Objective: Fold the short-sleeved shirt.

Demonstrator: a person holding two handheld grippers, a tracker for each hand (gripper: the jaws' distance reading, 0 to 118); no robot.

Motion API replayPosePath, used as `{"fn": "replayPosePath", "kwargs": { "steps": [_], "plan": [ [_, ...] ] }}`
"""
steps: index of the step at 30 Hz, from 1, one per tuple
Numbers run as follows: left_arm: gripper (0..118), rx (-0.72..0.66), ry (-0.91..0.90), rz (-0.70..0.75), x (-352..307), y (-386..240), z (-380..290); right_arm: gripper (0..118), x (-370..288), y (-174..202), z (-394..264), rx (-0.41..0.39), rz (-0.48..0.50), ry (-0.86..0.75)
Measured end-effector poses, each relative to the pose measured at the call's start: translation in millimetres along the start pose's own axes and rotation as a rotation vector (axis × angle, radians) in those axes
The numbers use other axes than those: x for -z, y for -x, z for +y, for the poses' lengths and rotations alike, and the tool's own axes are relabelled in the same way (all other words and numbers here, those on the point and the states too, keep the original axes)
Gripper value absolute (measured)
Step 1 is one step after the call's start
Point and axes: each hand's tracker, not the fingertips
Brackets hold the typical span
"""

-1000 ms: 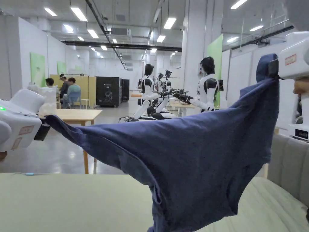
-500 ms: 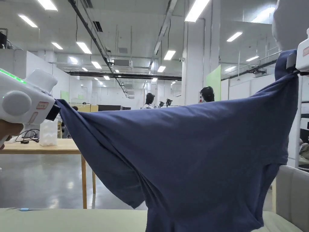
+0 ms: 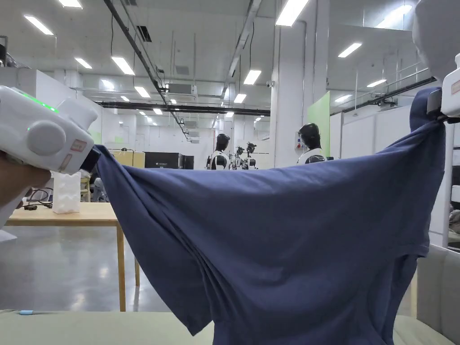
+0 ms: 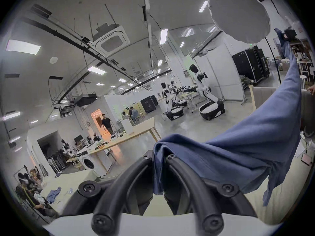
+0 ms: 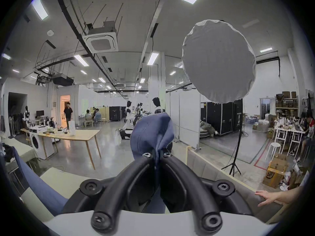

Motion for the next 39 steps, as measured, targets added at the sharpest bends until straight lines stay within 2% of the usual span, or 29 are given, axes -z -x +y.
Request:
{"fn": "replayPosePath", "kwargs": {
  "steps": [9,14,18,21,25,29,32,36,39],
  "plan": [
    [8,-0.024,-0.046,0.032,58.7,15.2,30.0,5,54.9,15.4,4.3,0.008,0.005,-0.027],
    [8,-0.007,-0.045,0.042,80.3,12.6,15.6,5,80.7,27.5,-16.6,-0.016,0.019,-0.014],
    [8,-0.007,-0.035,0.036,92.2,9.8,-10.4,5,91.9,31.0,-49.8,0.018,0.056,0.013],
    [8,-0.013,-0.012,0.008,98.5,5.8,-40.6,5,94.9,33.2,-84.2,0.015,0.088,0.054],
    [8,0.047,0.064,-0.038,95.0,-15.0,-98.8,5,88.7,31.6,-138.8,0.01,0.117,0.135],
    [8,0.008,0.141,-0.112,74.6,-32.6,-162.9,5,65.6,22.9,-196.3,0.019,0.148,0.222],
    [8,0.036,0.2,-0.171,41.1,-56.2,-220.6,5,34.1,11.5,-248.8,-0.008,0.156,0.293],
    [8,0.05,0.262,-0.252,-10.0,-85.2,-287.6,5,-18.4,-11.7,-318.7,0.044,0.18,0.374],
    [8,0.046,0.32,-0.317,-56.0,-108.3,-339.3,5,-59.6,-30.8,-382.6,0.036,0.187,0.461]
  ]
}}
